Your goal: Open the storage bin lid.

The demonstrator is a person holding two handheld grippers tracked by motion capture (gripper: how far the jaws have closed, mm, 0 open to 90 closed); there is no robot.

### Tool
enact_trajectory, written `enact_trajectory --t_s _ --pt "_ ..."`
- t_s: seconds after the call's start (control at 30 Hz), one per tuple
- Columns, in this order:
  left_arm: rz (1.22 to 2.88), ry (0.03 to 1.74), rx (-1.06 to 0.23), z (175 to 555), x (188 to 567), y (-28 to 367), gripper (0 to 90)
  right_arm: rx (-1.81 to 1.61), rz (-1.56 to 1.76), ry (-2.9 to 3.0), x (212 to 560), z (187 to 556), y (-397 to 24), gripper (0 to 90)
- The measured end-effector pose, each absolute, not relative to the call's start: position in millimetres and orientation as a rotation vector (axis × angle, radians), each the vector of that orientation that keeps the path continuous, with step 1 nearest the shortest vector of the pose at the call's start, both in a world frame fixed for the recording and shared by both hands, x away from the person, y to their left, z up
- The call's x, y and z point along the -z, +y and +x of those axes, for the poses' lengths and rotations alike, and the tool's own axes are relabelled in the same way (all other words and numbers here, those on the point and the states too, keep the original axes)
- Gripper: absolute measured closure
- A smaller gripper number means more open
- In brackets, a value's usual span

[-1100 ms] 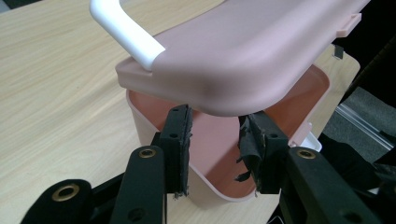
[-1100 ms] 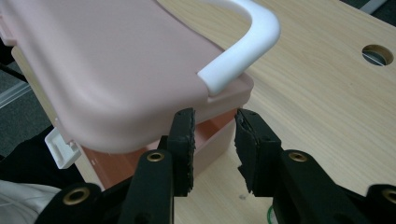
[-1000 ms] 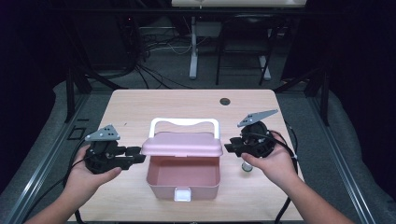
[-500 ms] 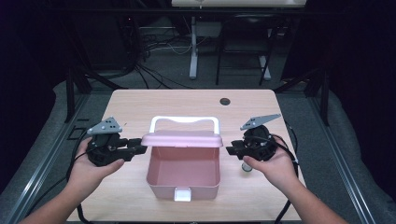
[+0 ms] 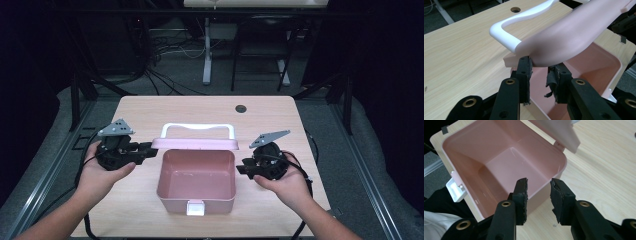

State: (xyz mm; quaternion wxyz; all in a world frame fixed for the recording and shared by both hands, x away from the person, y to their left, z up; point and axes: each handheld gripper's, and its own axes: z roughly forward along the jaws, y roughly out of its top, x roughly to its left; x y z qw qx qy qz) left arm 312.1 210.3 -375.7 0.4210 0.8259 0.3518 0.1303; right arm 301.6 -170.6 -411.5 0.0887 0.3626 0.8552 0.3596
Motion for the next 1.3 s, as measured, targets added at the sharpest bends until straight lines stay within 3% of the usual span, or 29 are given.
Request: enact_trajectory --t_s 0.9,1.3 --pt "2.037 0.915 -0.362 333 379 207 75.4 -0.974 1.089 2.620 452 300 -151 60.6" --pt "2.021 0.935 -0.368 342 382 206 76.0 -0.982 1.059 2.604 451 299 -151 65.5"
